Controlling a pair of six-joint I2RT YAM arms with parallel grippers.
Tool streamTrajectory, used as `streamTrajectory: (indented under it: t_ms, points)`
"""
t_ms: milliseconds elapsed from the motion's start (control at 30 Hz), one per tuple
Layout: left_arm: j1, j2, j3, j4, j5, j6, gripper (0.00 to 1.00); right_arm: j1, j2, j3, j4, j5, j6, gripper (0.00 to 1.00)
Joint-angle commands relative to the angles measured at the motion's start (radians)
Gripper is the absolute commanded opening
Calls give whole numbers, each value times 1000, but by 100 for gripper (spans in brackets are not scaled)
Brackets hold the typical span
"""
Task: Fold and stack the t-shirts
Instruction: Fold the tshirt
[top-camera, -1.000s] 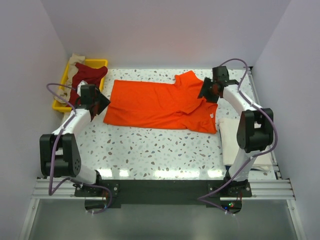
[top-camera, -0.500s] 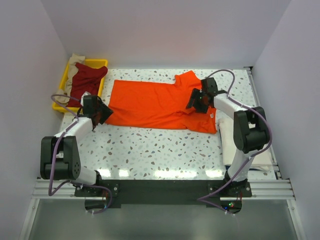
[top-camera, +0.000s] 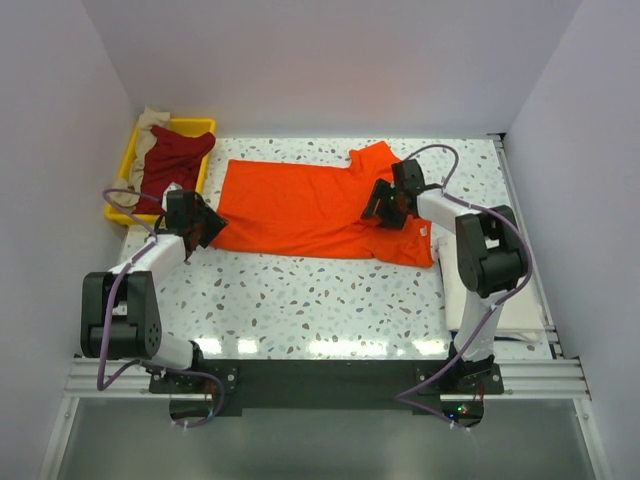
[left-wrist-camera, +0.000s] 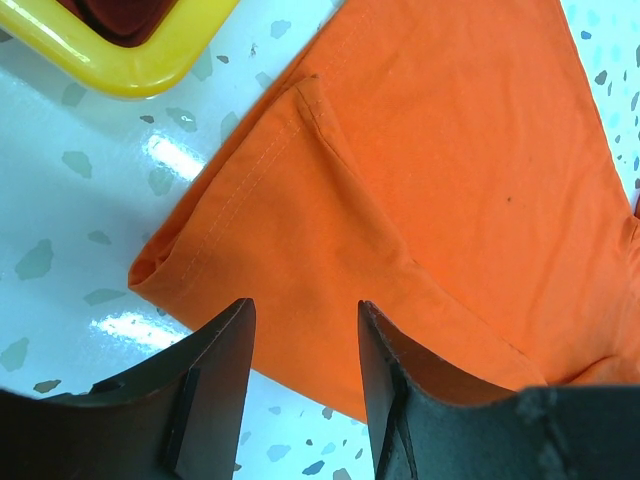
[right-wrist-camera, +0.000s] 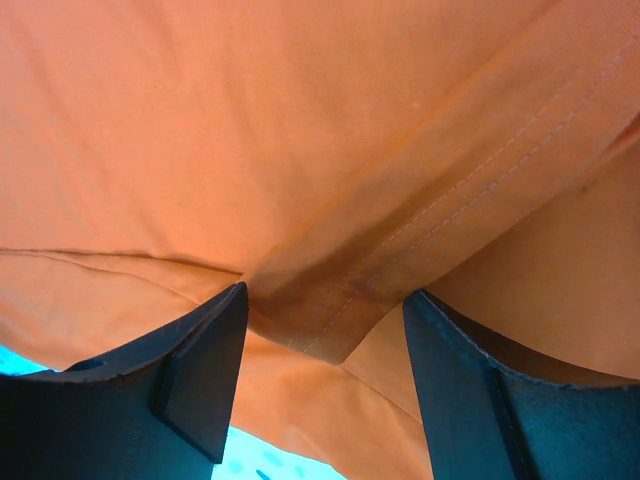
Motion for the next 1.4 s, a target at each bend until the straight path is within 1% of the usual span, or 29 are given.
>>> streamTrajectory:
  t_ms: [0,300,567,633,700,733,833,900,1033,1067,1100,1167,1267,1367]
  points:
    - [-4,-11,36,20,6,-5,50,10,30,59,34,-19,28,67]
    - [-4,-16,59,1,6,3,49,29,114,218,-16,-25,42,67]
    - [-4,-14,43,-19,-17,9,50,35,186,352,-30,-70,55,67]
    - [-4,-28,17,-16,-17,3,51,35,174,369,-51,-70,48,67]
    - [-2,-43,-8,1,-53,-4,51,33,153,358,-65,-67,37,67]
    - [-2,-59,-31,6,-70,-7,51,33,115,352,-70,-59,31,67]
    - [-2,-91,-80,21,-125,-16,51,26,55,311,-94,-37,12,67]
    - [-2,-99,-95,32,-153,-22,51,12,-17,277,-111,-30,9,67]
    - [-2,-106,-126,55,-197,-30,48,-11,-152,113,-98,-19,5,67]
    - [-2,-105,-131,87,-202,-28,47,-20,-204,81,-93,-14,3,67]
    - [-2,-103,-135,93,-207,-30,47,-25,-234,18,-82,-11,5,66]
    - [-2,-96,-140,116,-213,-30,46,-45,-305,-39,-76,-8,5,66]
    - [-1,-60,-142,141,-211,-30,45,-69,-382,-154,-74,-11,11,66]
    - [-1,-22,-145,164,-207,-39,45,-82,-432,-217,-85,16,8,66]
